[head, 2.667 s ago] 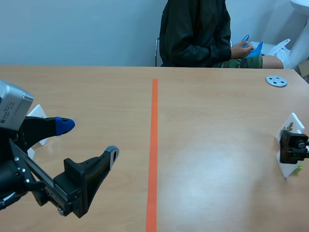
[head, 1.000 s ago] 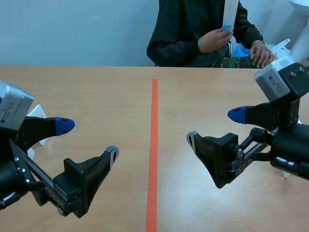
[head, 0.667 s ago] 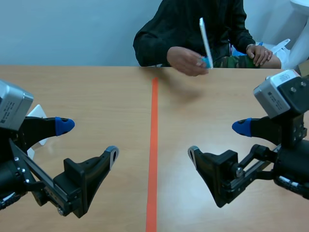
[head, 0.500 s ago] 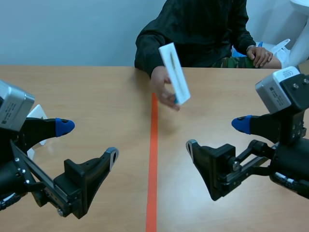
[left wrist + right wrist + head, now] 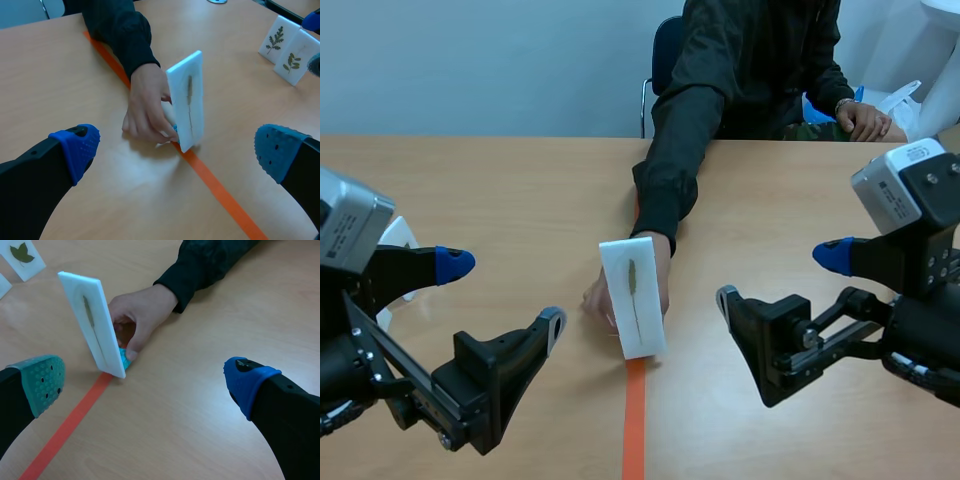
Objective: Sort the leaf by its shape. The table is split by an orange tape line. A compound leaf with several leaflets goes to the left side, a simple leaf with one blade goes to the right side. Return to the home posture when a red brick is placed on the table.
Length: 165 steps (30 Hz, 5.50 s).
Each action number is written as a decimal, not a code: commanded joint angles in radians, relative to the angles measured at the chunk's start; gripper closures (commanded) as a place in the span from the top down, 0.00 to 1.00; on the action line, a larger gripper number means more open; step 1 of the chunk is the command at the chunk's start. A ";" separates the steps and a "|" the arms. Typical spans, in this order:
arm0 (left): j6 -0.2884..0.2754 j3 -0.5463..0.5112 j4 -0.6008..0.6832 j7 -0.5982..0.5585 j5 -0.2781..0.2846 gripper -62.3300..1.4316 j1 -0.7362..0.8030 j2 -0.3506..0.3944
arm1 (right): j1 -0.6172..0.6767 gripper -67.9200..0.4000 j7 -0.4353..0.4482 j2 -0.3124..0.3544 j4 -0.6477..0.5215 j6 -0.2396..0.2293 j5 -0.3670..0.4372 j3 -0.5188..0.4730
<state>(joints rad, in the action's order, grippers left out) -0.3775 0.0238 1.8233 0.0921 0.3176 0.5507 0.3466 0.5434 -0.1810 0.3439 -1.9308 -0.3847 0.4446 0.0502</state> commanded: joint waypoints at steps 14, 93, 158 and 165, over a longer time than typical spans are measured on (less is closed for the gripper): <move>-0.015 -0.005 0.002 0.006 0.007 1.00 -0.005 0.004 | -0.012 0.98 0.015 0.011 -0.004 0.004 0.007 -0.003; 0.028 0.559 -0.938 -0.496 -0.390 0.08 -0.710 -0.130 | -0.012 0.98 0.034 0.011 -0.004 0.005 -0.041 -0.006; 0.235 -0.234 -0.671 -0.345 0.017 0.08 -0.255 -0.201 | -0.028 0.98 0.049 0.011 -0.004 0.004 -0.041 -0.006; 0.237 -0.234 -0.712 -0.389 0.017 0.14 -0.266 -0.201 | -0.028 0.98 0.049 0.011 -0.004 0.004 -0.041 -0.006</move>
<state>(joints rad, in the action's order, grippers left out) -0.1410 -0.2054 1.0931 -0.2829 0.3271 0.2852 0.1410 0.5270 -0.1547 0.3439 -1.9308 -0.3809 0.3958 0.0498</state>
